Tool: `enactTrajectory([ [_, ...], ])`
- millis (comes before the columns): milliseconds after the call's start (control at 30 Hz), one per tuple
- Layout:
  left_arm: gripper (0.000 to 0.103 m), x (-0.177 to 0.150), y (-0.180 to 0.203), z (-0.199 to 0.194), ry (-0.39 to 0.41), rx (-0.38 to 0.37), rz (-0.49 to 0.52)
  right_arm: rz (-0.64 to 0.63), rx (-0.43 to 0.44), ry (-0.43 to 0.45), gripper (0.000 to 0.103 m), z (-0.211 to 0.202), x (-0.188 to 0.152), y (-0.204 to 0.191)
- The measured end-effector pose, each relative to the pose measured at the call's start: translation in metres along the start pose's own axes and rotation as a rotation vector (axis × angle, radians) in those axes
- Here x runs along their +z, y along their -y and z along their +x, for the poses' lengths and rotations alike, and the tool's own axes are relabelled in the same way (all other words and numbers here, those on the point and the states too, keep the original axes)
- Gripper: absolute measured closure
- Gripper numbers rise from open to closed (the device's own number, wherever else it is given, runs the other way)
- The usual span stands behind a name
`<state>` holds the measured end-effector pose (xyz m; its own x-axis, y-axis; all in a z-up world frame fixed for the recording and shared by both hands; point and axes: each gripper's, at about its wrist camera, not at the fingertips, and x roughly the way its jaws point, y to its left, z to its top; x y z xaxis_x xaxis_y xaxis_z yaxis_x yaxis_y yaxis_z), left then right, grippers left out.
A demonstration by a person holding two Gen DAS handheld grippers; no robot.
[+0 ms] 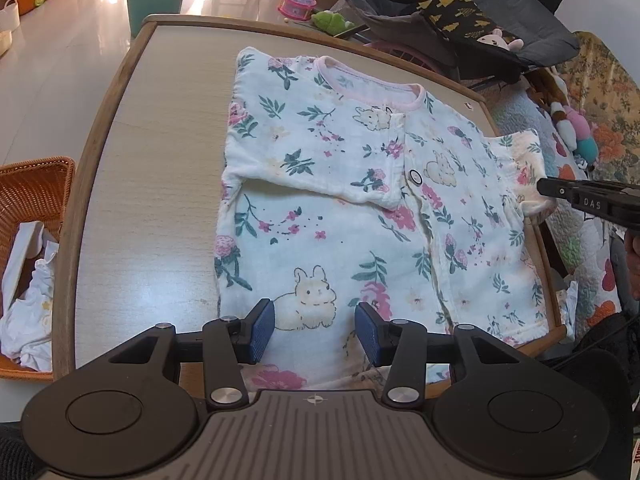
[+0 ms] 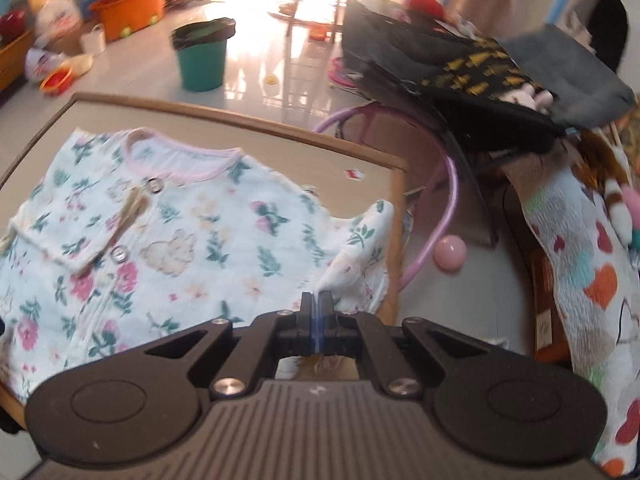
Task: Fold clothes
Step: 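Grasp the sleeve with the right gripper and fold it over the body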
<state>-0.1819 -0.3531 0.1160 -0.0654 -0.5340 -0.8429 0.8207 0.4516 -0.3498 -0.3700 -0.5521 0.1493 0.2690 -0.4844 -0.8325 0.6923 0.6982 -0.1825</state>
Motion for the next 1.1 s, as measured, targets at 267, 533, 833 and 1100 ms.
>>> enactTrajectory([
  [267, 0.055, 0.000, -0.001, 0.000, 0.004, -0.003, -0.005, -0.109, 0.034, -0.039, 0.101, 0.020, -0.003, -0.048],
  [533, 0.055, 0.001, -0.005, 0.000, 0.006, -0.018, -0.023, -0.099, 0.071, -0.030, 0.098, 0.028, -0.015, -0.053],
  [833, 0.055, 0.001, -0.008, 0.000, 0.005, -0.028, -0.032, -0.089, 0.263, -0.040, 0.088, -0.015, -0.001, -0.026],
  [1100, 0.055, -0.001, -0.006, 0.000, 0.010, -0.023, -0.028, 0.132, 0.134, -0.092, 0.088, -0.001, 0.013, 0.035],
])
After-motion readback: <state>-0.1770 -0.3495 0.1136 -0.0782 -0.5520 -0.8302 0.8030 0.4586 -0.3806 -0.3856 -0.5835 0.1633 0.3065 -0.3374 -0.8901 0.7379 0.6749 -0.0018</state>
